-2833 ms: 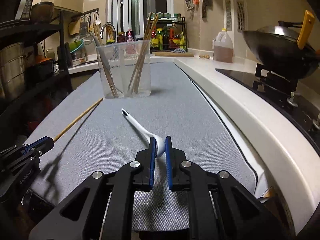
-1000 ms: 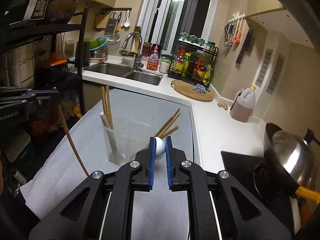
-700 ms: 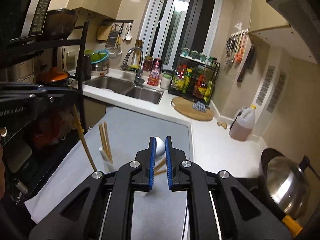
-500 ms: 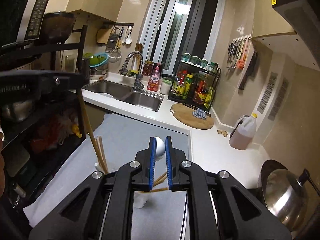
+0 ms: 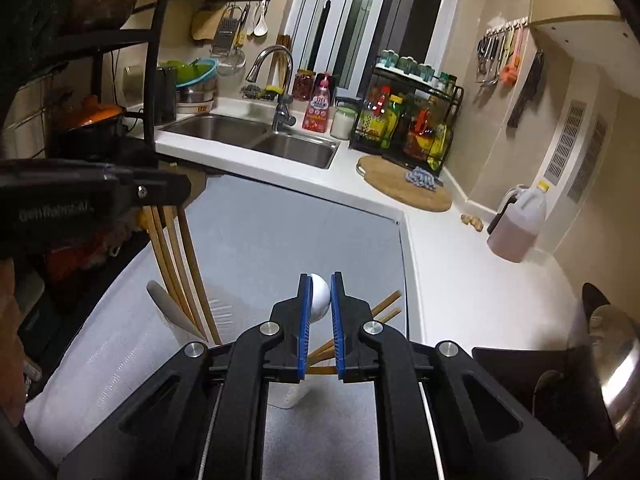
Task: Organize utensils
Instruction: 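Lower the chopstick and spoon into the container and open both grippers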
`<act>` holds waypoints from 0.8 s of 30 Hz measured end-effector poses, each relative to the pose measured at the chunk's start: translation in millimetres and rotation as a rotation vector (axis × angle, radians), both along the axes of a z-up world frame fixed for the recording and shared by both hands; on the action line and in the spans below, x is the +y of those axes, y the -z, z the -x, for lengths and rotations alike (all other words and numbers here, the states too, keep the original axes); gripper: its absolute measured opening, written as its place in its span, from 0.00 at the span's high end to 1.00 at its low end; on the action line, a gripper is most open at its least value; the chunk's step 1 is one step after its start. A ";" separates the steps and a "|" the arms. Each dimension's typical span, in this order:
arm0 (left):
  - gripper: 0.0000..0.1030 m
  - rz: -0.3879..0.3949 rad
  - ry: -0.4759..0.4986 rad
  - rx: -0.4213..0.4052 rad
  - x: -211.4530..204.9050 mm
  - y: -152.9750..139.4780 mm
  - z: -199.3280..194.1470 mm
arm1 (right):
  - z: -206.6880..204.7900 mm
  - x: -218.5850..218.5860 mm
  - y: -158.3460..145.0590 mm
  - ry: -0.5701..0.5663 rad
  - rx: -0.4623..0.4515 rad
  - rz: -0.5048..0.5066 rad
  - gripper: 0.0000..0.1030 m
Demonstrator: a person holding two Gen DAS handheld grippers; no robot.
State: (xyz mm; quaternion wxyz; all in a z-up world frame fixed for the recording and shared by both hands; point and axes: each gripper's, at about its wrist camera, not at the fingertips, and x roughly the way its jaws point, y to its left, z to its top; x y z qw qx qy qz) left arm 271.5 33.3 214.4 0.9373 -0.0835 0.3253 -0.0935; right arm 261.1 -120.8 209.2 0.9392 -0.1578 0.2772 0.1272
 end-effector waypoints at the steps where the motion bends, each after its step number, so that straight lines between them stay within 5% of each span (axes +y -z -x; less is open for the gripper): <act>1: 0.96 0.000 0.001 0.004 -0.3 2.6 -0.2 | -1.5 -0.5 2.8 0.000 0.008 -0.005 0.90; 4: 0.95 0.012 -0.010 0.025 3.6 6.7 0.2 | -3.8 -1.9 9.0 -0.018 0.044 -0.026 0.87; 6: 0.81 0.018 -0.016 0.017 6.7 2.6 5.3 | 0.1 -5.9 5.9 -0.004 0.026 -0.032 0.83; 8: 0.73 0.002 -0.019 -0.026 8.7 -9.0 18.1 | 7.2 -13.6 -2.4 0.017 0.005 -0.063 0.74; 13: 0.54 -0.019 -0.017 -0.150 11.0 -36.1 60.8 | 44.1 -32.9 -24.5 0.039 -0.084 -0.146 0.71; 16: 0.39 -0.049 -0.029 -0.228 10.6 -41.3 93.2 | 73.5 -44.2 -25.6 0.046 -0.123 -0.175 0.55; 22: 0.15 -0.072 -0.113 -0.276 9.2 13.4 152.7 | 126.4 -68.3 30.8 0.137 -0.137 -0.253 0.10; 24: 0.13 -0.099 -0.141 -0.262 4.3 47.6 162.4 | 130.1 -72.1 54.0 0.164 -0.126 -0.237 0.10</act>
